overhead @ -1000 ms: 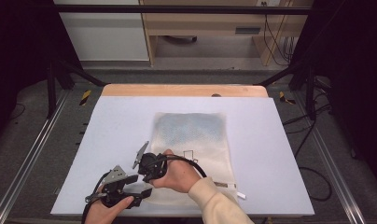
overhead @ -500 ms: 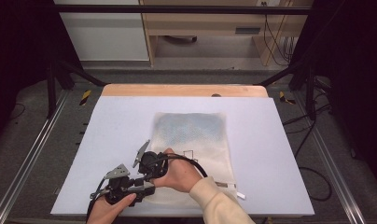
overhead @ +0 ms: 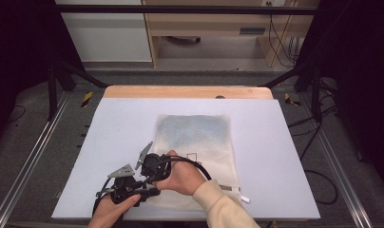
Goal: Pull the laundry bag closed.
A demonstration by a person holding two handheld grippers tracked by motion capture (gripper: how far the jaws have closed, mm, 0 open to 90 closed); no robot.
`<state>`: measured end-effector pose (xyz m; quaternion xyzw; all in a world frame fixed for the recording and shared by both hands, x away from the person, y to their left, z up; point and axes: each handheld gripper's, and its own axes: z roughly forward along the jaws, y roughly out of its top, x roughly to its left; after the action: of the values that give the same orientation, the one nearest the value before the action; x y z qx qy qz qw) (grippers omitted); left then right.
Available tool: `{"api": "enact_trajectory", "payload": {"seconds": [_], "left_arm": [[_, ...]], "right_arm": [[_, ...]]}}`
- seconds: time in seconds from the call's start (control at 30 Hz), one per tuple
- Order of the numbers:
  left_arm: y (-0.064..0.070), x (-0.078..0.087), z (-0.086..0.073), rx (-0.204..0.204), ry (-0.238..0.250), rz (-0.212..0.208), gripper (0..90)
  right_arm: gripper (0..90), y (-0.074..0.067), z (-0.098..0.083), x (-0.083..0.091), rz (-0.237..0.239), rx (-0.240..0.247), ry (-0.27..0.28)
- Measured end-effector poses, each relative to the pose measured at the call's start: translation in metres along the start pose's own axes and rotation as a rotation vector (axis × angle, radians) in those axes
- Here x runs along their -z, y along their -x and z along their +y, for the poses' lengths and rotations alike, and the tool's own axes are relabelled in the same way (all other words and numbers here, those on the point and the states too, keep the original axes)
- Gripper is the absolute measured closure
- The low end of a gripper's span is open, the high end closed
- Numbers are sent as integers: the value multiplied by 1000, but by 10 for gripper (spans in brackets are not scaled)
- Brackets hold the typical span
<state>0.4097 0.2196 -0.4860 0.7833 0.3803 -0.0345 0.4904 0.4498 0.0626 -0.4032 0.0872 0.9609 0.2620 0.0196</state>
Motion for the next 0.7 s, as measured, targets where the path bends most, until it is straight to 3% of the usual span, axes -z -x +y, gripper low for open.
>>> {"api": "enact_trajectory", "payload": {"seconds": [0.37, 0.6, 0.7], "left_arm": [[-6, -6, 1, 24, -9, -29, 644], [-6, -10, 0, 21, -20, -27, 621], [-6, -11, 0, 23, -24, -30, 654]], "right_arm": [[818, 0, 0, -1, 0, 2, 1], [818, 1, -1, 1, -3, 2, 8], [818, 1, -1, 1, -6, 3, 4]]}}
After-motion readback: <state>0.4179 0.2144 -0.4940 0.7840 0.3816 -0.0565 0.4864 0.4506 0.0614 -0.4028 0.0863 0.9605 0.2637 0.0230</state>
